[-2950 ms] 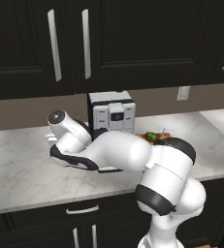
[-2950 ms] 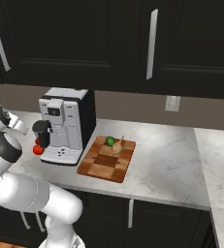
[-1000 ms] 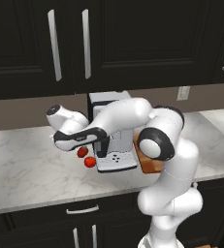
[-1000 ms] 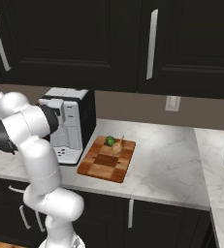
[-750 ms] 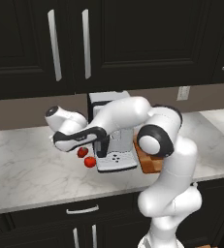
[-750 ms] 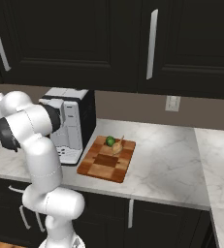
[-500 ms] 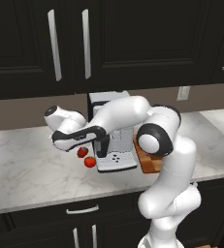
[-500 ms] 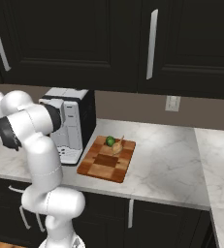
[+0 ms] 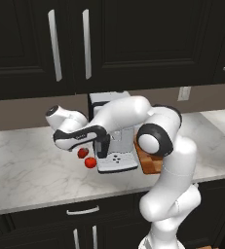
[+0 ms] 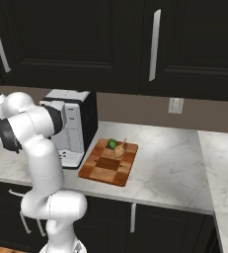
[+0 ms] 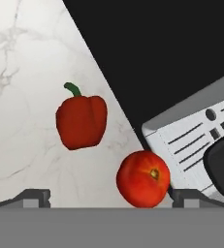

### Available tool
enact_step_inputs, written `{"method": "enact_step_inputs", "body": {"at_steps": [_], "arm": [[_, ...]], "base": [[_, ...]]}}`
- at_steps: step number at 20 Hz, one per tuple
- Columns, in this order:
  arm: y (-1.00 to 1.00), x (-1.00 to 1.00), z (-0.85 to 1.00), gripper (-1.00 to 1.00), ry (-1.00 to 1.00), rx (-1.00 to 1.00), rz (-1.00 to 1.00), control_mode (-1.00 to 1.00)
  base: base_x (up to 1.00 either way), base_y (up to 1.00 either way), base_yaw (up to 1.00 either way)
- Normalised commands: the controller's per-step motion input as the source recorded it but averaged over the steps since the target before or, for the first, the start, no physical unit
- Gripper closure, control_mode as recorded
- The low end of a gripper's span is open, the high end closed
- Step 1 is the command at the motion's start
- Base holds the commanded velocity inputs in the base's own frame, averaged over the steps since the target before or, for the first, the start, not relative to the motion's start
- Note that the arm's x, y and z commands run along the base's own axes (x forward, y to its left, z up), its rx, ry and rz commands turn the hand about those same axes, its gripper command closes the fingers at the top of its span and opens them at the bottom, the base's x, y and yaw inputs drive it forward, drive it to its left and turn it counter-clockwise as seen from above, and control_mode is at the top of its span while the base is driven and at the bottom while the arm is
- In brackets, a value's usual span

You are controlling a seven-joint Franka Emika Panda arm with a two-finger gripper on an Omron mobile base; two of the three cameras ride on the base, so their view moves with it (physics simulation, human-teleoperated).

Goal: Place the avocado, onion, tomato, and bell pepper on the cutting board.

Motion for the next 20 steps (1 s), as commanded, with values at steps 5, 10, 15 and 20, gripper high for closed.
{"method": "enact_step_inputs", "body": {"at_steps": [5,10,15,20], "arm": [[-0.07,0.00,-0.06,-1.00,-0.11,0.00,-0.13,-1.00],[0.00,0.02,0.00,-1.00,-0.11,0.00,-0.07,-1.00],[-0.04,0.16,0.00,-1.00,-0.01,0.00,0.00,-1.00],[-0.14,0.29,0.00,-1.00,0.00,0.00,0.00,-1.00]], "base": [[0.00,0.00,0.00],[0.00,0.00,0.00],[0.00,0.00,0.00],[0.00,0.00,0.00]]}}
